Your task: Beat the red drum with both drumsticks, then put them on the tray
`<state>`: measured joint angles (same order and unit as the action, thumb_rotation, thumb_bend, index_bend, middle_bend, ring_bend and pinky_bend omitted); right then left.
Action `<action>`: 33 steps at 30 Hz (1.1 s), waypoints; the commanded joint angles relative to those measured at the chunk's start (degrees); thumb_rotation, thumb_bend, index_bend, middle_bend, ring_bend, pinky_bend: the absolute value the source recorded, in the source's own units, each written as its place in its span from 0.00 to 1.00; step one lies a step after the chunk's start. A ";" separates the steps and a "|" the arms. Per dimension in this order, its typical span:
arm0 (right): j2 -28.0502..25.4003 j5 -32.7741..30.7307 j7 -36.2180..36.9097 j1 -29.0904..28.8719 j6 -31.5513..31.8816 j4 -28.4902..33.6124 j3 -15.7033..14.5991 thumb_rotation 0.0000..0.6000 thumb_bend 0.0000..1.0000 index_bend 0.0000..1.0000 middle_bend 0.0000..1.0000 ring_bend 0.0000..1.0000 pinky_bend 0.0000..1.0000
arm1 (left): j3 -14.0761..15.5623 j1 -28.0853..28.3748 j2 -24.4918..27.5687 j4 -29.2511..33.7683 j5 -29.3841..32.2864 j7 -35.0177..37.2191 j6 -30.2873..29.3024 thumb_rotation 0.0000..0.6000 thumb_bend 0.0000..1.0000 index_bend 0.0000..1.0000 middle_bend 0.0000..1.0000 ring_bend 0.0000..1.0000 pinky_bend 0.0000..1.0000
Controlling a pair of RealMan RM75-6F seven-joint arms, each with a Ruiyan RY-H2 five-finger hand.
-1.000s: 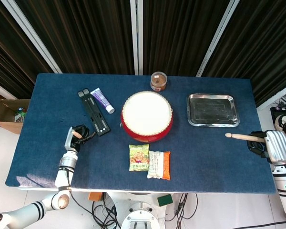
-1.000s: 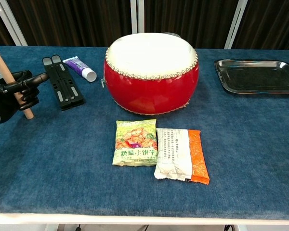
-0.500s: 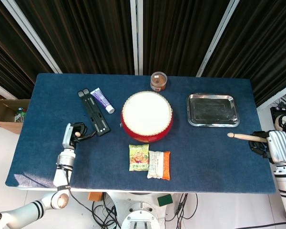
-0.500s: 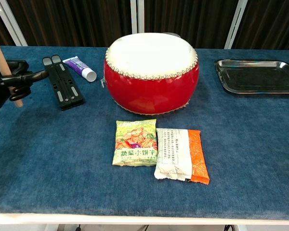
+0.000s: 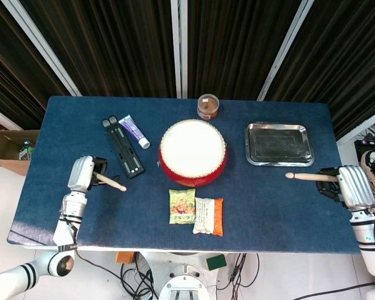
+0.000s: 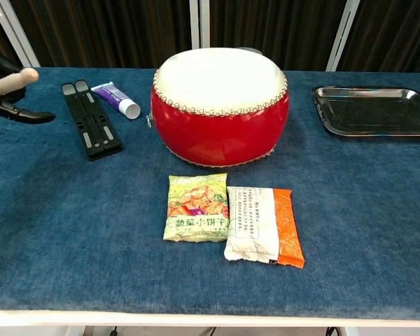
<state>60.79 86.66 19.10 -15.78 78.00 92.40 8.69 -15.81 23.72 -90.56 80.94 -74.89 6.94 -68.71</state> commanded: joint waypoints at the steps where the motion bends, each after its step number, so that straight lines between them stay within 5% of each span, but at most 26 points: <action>1: -0.85 -0.96 -4.25 -4.14 -5.30 2.02 1.62 1.00 0.76 1.00 1.00 1.00 0.95 | -1.93 4.36 4.14 8.61 2.95 -16.28 0.53 1.00 0.26 1.00 1.00 1.00 1.00; 6: -2.14 -6.17 -14.72 -12.04 -16.01 6.23 4.95 1.00 0.76 1.00 1.00 1.00 0.95 | -5.42 10.48 2.58 8.80 7.55 -26.30 3.39 1.00 0.48 1.00 1.00 1.00 1.00; 16: 0.12 -24.31 -34.83 -27.82 -29.21 9.26 11.10 1.00 0.76 1.00 1.00 1.00 0.95 | -8.07 21.30 -4.89 2.29 17.88 -40.90 6.51 1.00 0.57 1.00 1.00 1.00 1.00; 24: 3.50 -34.15 -47.24 -33.93 -28.35 7.59 9.04 1.00 0.76 1.00 1.00 1.00 0.95 | -7.02 25.91 -9.04 -3.18 20.29 -45.65 6.25 1.00 0.57 1.00 1.00 1.00 1.00; 33: 8.84 -38.28 -50.30 -35.94 -28.96 2.20 4.26 1.00 0.76 1.00 1.00 1.00 0.95 | -5.24 26.04 -8.85 -4.83 20.52 -45.38 5.09 1.00 0.57 1.00 1.00 1.00 1.00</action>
<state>68.67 48.89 -30.60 -51.25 49.50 95.72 13.93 -21.33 49.98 -99.72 76.02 -54.48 -38.31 -63.44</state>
